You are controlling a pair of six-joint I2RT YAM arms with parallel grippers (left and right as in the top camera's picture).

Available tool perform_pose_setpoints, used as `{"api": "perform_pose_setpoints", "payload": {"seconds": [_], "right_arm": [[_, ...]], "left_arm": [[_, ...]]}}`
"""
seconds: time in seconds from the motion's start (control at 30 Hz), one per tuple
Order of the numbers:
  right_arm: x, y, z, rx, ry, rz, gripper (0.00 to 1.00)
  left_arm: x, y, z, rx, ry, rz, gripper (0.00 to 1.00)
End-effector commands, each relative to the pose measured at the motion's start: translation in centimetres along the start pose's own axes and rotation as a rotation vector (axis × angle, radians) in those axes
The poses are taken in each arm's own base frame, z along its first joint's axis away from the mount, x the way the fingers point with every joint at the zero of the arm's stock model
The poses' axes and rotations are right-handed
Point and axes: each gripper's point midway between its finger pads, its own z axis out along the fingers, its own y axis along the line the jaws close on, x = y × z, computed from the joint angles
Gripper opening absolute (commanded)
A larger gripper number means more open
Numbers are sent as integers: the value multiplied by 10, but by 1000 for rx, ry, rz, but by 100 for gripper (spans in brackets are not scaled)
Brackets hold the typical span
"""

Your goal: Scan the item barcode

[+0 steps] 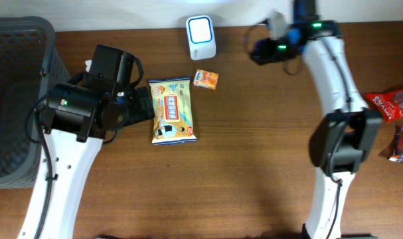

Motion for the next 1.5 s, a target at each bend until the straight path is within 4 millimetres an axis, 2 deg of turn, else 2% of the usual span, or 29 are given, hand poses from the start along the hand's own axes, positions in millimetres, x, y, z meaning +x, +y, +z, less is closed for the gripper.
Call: {"api": "perform_pose_setpoints", "payload": {"seconds": [0.0, 0.07, 0.1, 0.17, 0.2, 0.23, 0.27, 0.37, 0.43, 0.47, 0.5, 0.57, 0.67, 0.7, 0.73, 0.8, 0.9, 1.03, 1.17, 1.23, 1.27, 1.3, 1.33, 1.37, 1.4, 1.47], "right_arm": [[-4, 45, 49, -9, 10, -125, 77], [0, 73, 88, -43, 8, -189, 80], [7, 83, 112, -59, 22, -208, 80], [20, 86, 133, -69, 50, -212, 79], [31, 84, 144, -72, 80, -205, 70], [41, 81, 152, -74, 111, -196, 50], [49, 80, 154, -75, 138, -187, 44], [74, 91, 137, -123, 259, -113, 44], [86, 97, 112, -121, 353, -62, 44], [86, 99, 102, -112, 372, -25, 44], [82, 100, 92, -95, 379, 20, 50], [74, 89, 90, -16, 359, 33, 60], [69, 69, 91, 97, 340, 6, 60], [68, 69, 92, 97, 335, 6, 59], [71, 69, 97, 84, 344, 10, 49], [83, 79, 109, 9, 377, 32, 47], [87, 93, 114, -85, 387, 51, 47], [89, 94, 113, -90, 392, 54, 46], [106, 86, 130, -74, 439, 66, 36], [110, 85, 134, -74, 452, 70, 36], [110, 85, 134, -74, 452, 70, 35], [110, 85, 134, -74, 452, 71, 25], [111, 87, 133, -82, 456, 88, 8], [108, 98, 131, -146, 451, 117, 4], [99, 112, 125, -255, 427, 146, 4], [77, 127, 108, -436, 372, 198, 4]], "left_arm": [[-2, 0, -3, 5, -11, 5, 99], [-2, 0, -3, 6, -11, 5, 99], [-2, 0, -3, 5, -11, 5, 99], [-2, 0, -3, 5, -11, 5, 99], [-2, 0, -3, 5, -11, 5, 99], [-2, 0, -3, 6, -11, 5, 99], [-2, 0, -3, 5, -11, 5, 99], [-2, 0, -3, 5, -11, 5, 99], [-2, 0, -3, 5, -11, 5, 99], [-2, 0, -3, 5, -11, 5, 99], [-2, 0, -3, 5, -11, 5, 99], [-2, 0, -3, 6, -11, 5, 99], [-2, 0, -3, 5, -11, 5, 99], [-2, 0, -3, 6, -11, 5, 99], [-2, 0, -3, 6, -11, 5, 99], [-2, 0, -3, 5, -11, 5, 99], [-2, 0, -3, 6, -11, 5, 99], [-2, 0, -3, 5, -11, 5, 99], [-2, 0, -3, 5, -11, 5, 99], [-2, 0, -3, 5, -11, 5, 99], [-2, 0, -3, 5, -11, 5, 99], [-2, 0, -3, 5, -11, 5, 99], [-2, 0, -3, 5, -11, 5, 99], [-2, 0, -3, 5, -11, 5, 99], [-2, 0, -3, 5, -11, 5, 99], [-1, 1, -3, 5, -11, 5, 99]]}}
